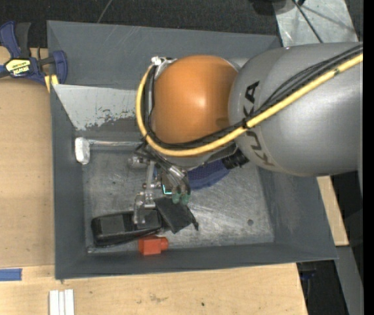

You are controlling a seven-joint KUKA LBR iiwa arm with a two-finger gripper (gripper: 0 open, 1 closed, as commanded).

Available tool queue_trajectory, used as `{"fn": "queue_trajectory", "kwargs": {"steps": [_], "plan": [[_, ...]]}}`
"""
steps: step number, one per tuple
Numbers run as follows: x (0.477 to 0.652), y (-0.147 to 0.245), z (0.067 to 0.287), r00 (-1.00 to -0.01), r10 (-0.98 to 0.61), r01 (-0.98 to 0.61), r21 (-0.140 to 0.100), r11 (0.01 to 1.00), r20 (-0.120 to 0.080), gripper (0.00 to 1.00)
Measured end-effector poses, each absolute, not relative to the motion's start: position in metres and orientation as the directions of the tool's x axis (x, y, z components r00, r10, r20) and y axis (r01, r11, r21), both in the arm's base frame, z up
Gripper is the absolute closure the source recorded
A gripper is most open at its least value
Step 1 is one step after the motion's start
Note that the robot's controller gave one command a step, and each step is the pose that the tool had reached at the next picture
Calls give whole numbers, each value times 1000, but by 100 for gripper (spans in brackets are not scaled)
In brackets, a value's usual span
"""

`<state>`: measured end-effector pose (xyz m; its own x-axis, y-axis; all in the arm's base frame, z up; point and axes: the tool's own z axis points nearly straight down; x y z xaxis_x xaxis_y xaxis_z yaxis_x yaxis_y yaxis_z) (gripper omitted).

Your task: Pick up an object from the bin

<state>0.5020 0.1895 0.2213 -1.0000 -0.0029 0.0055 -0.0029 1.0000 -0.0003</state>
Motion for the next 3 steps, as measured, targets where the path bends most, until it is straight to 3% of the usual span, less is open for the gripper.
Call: {"fn": "queue_trajectory", "kwargs": {"steps": [1,2,3], "plan": [[492,131,94,-999,-27,-28,12,1000,-35,0],[491,130,96,-999,-32,-32,8,999,-28,100],[487,131,212,-996,-85,-85,-1,996,-4,100]]}}
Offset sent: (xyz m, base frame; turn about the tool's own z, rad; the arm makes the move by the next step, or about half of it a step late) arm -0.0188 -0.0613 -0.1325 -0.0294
